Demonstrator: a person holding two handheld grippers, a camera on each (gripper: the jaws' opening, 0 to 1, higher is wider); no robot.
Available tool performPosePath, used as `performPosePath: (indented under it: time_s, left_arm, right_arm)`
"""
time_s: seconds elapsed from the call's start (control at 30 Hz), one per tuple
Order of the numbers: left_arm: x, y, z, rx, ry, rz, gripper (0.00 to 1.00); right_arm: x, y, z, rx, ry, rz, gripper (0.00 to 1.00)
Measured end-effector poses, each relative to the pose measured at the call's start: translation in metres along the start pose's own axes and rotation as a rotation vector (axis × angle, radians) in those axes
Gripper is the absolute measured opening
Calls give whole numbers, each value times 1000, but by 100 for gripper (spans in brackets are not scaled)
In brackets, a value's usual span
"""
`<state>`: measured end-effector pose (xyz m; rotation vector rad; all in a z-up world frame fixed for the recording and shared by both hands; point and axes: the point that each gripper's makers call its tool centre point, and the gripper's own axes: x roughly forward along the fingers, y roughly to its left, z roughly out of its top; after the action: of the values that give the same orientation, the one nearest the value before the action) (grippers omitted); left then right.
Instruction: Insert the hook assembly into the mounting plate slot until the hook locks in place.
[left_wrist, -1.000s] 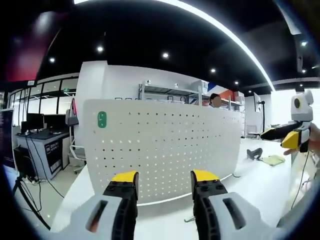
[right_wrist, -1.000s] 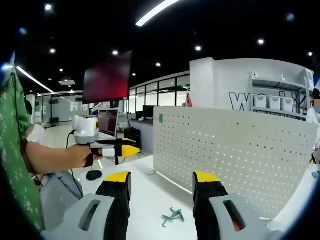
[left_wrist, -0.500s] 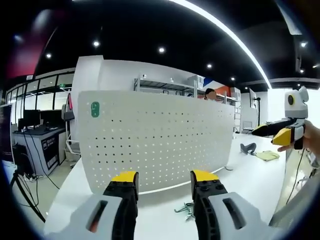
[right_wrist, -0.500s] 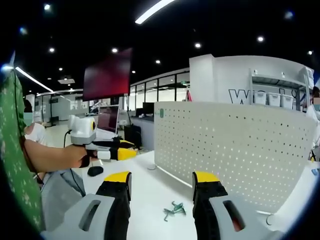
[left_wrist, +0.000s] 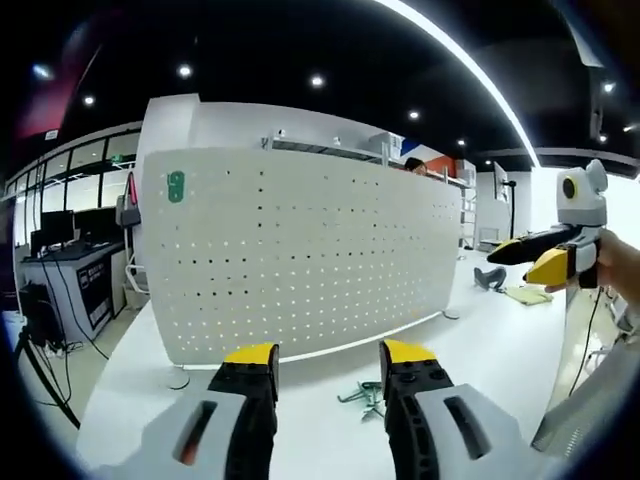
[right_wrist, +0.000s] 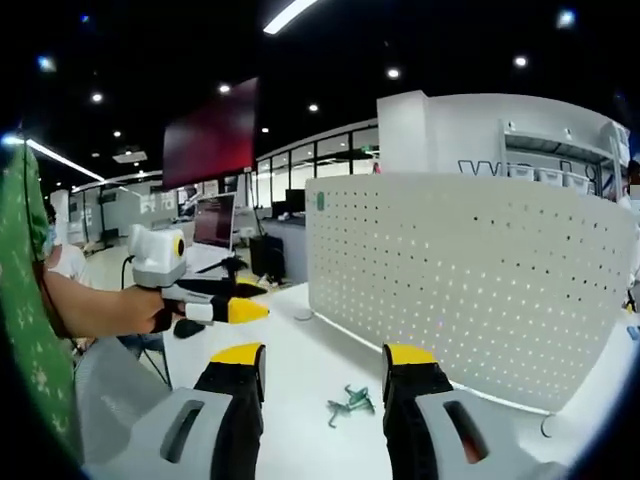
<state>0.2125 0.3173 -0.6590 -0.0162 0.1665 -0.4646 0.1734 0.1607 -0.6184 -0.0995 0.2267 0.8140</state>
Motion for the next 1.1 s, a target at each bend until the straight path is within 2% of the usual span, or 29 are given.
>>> performPosePath:
  time_s: [0.33, 1.1]
  left_arm:
    - [-1, -7, -9, -3, 18, -17, 40]
    - [-1, -21, -31, 0, 71, -46, 40]
  right_arm:
    - [19, -10, -22, -9, 60, 22, 44]
    - [75, -20, -94, -95, 268, 116, 40]
